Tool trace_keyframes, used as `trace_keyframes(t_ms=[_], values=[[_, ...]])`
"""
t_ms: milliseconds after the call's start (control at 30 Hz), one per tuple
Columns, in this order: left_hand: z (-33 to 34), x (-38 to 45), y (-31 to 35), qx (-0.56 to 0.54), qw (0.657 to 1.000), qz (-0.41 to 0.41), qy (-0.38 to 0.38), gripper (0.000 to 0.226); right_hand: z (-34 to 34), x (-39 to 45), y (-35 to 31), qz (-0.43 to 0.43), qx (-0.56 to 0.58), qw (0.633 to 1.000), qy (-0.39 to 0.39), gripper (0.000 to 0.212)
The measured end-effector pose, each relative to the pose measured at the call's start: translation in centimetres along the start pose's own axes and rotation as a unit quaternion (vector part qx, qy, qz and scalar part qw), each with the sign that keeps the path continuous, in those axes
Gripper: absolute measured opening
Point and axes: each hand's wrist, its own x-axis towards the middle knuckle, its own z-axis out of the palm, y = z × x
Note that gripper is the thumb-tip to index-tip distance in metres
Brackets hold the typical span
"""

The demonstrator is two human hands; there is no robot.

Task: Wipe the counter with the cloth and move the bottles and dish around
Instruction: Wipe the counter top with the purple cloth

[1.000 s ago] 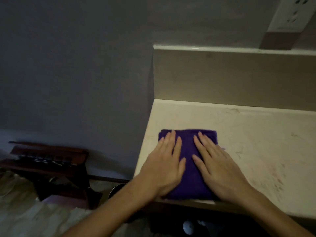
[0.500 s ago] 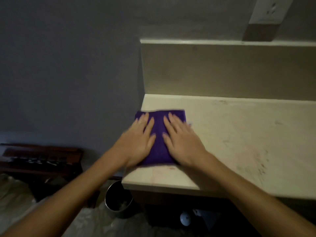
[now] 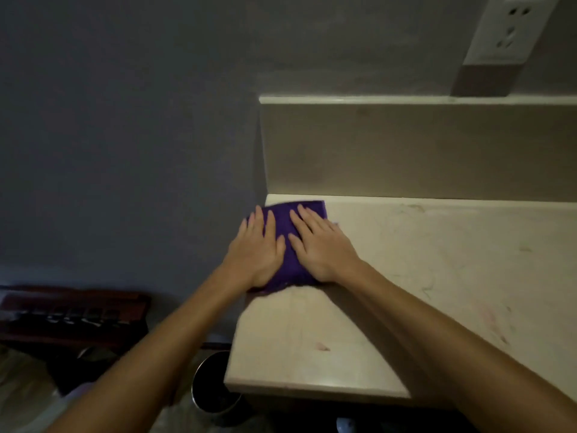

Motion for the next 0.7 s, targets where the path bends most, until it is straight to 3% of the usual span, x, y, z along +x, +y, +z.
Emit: trace_keyframes(t_ms=[100, 200, 367, 500, 567, 700], values=[[0.0, 5.9, -0.6, 0.017, 1.0, 0.001, -0.016, 0.066, 0.9, 5.0, 1.6, 0.029, -0.015, 0.999, -0.003, 0.062], [0.0, 6.7, -1.0, 0.056, 0.997, 0.032, -0.033, 0.066, 0.6, 5.3, 1.5, 0.024, -0.011, 1.0, -0.014, 0.064], [-0.3, -3.6, 0.4, 0.033, 0.995, 0.095, -0.029, 0.073, -0.8, -5.9, -0.1, 0.006, 0.037, 0.999, 0.01, 0.064], [1.0, -16.2, 3.4, -0.009, 0.987, 0.153, 0.04, 0.07, -2.4, -18.5, -2.7, 0.006, 0.087, 0.996, -0.009, 0.064], [1.6, -18.3, 3.8, -0.005, 0.985, 0.16, 0.059, 0.067, -2.5, -20.7, -3.1, 0.019, 0.082, 0.996, -0.024, 0.065], [0.3, -16.3, 4.5, -0.038, 0.991, 0.131, 0.016, 0.076, -1.8, -18.1, -3.0, 0.027, 0.071, 0.997, -0.01, 0.067]])
